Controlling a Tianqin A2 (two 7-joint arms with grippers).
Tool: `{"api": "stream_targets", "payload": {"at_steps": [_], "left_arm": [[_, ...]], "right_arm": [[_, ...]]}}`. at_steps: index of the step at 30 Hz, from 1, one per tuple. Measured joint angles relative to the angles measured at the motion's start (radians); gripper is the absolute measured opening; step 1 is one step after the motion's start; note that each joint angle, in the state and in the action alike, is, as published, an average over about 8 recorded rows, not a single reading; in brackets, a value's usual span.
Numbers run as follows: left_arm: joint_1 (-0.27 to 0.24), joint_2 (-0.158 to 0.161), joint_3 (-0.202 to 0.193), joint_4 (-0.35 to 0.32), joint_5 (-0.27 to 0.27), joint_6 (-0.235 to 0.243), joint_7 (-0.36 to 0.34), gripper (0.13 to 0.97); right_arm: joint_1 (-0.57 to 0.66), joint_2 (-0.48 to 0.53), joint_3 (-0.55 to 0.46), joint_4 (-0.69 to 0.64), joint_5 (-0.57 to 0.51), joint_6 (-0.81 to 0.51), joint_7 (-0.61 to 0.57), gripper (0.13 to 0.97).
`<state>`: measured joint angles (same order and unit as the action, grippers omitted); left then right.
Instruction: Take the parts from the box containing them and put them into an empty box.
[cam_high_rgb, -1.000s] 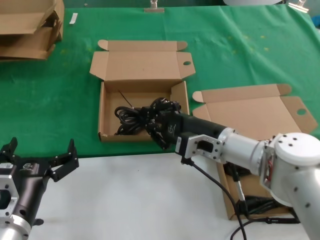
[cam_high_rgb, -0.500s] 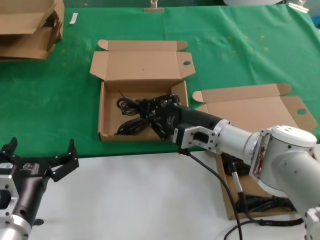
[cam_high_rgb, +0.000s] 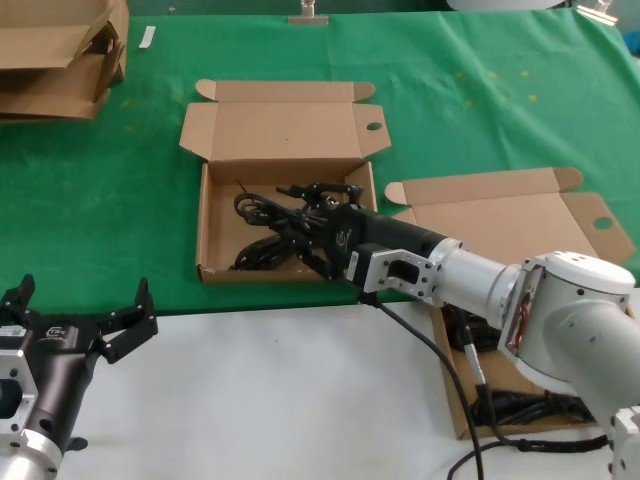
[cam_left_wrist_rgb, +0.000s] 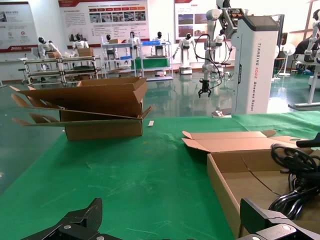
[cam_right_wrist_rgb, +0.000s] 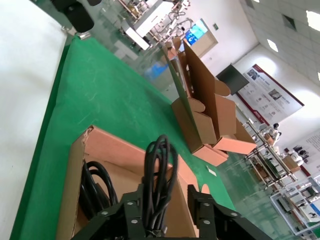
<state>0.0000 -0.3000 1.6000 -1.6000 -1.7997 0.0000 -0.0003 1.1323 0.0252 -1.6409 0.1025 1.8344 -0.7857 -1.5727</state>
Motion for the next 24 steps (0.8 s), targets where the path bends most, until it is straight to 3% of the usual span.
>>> {"api": "stream_targets", "payload": {"at_steps": [5, 10, 14, 20, 24], "left_arm": [[0.0, 0.0, 0.0, 0.0, 0.0, 0.0, 0.0, 0.966], [0.0, 0.0, 0.0, 0.0, 0.0, 0.0, 0.0, 0.966], [0.0, 0.0, 0.0, 0.0, 0.0, 0.0, 0.0, 0.966], [0.0, 0.0, 0.0, 0.0, 0.0, 0.0, 0.0, 0.966], [0.0, 0.0, 0.0, 0.0, 0.0, 0.0, 0.0, 0.966]], "right_arm": [[-0.043, 0.014, -0.011, 0.097, -0.014, 0.002, 0.086, 0.379], [-0.129, 0.055, -0.041, 0.294, -0.036, 0.014, 0.255, 0.475], [-0.209, 0.106, -0.058, 0.477, -0.047, 0.029, 0.413, 0.475], [-0.34, 0.209, -0.069, 0.75, -0.047, 0.076, 0.648, 0.63], [-0.399, 0.255, -0.075, 0.856, -0.045, 0.115, 0.75, 0.702]]}}
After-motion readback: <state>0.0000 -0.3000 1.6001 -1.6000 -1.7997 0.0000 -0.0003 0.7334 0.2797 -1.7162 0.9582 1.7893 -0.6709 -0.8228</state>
